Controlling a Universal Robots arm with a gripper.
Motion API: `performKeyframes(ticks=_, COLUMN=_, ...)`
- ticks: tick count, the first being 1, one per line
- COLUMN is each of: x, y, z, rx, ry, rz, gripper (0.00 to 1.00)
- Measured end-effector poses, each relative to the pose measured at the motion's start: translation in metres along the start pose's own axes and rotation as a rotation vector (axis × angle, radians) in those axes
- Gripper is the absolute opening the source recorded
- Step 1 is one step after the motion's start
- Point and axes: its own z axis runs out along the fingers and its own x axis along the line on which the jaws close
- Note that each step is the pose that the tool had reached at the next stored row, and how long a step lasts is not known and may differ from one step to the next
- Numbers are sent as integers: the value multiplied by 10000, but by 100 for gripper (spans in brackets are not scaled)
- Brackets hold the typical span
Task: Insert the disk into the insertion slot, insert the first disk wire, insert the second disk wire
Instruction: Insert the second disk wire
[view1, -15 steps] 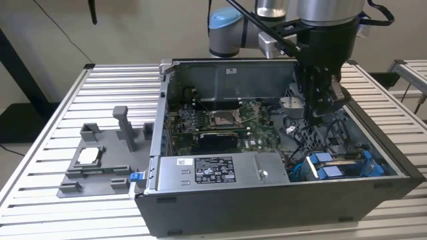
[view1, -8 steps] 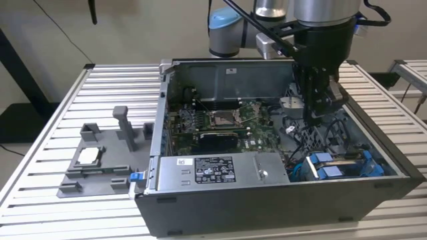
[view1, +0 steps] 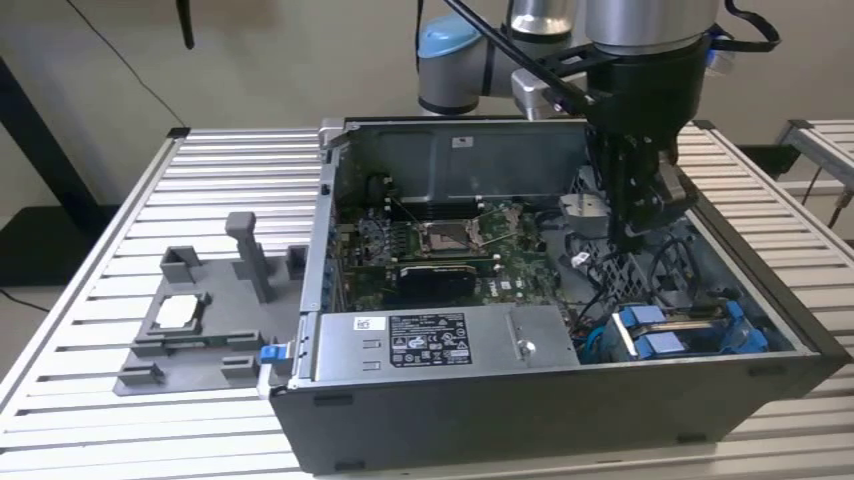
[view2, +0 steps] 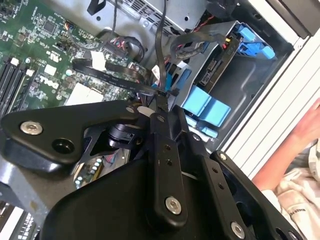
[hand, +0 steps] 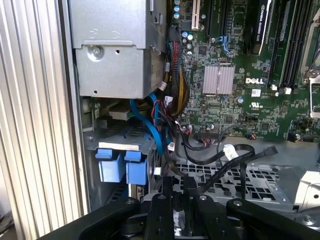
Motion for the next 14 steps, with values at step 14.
performKeyframes(ticks=14, x=56, y=9, z=25, rx=26, ry=30, rz=8, gripper=15)
